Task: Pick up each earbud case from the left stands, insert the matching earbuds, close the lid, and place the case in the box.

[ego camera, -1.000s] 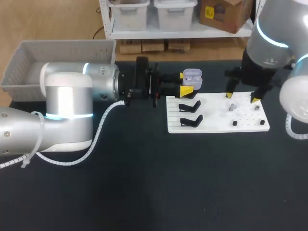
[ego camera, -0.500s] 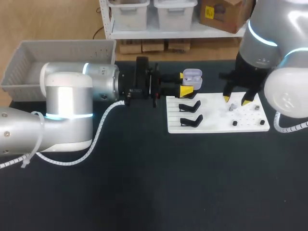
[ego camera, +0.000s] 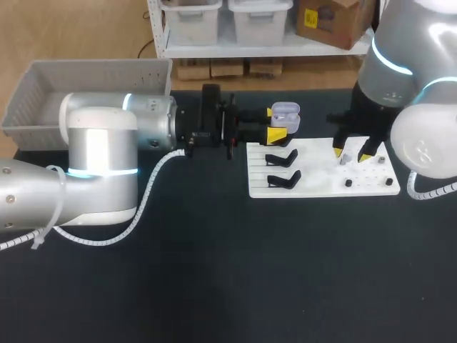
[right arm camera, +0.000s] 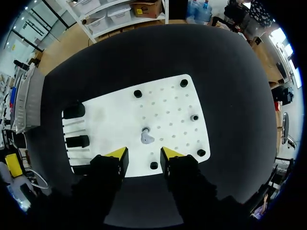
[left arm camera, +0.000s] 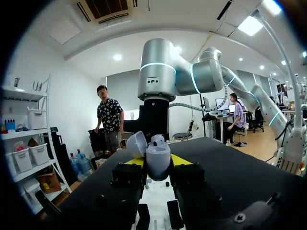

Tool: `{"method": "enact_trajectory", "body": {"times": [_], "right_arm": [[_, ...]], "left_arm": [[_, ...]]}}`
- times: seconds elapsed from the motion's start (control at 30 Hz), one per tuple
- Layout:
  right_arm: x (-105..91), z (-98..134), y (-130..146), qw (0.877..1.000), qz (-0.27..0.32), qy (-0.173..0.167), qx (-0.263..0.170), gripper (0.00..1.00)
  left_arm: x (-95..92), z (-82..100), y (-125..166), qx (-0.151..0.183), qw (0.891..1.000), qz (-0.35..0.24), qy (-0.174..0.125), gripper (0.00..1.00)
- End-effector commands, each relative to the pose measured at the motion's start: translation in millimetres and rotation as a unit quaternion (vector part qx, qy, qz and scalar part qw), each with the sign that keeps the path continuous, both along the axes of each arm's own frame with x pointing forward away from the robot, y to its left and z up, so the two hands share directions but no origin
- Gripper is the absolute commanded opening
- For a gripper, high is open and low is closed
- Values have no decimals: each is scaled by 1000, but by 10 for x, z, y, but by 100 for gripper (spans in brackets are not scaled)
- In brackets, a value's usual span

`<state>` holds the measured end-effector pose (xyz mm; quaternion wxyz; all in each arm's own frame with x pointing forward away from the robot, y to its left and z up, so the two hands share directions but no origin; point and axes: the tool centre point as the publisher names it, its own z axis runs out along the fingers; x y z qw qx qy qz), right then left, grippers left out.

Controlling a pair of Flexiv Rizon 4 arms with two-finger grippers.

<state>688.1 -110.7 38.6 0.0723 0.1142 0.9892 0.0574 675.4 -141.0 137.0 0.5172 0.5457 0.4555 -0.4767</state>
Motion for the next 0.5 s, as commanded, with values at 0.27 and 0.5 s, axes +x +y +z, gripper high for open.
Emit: {"method": "enact_trajectory", "body": {"times": [0.27,0.5], "right_arm": [[96,-109,23,1000,0,6,7,39],[117,-173,-12,1000,-7,10,9,38]], "left_arm": [[-15,-5,0,-1,1000,3,-1,0],[-15,-5,0,-1,1000,3,-1,0]]}}
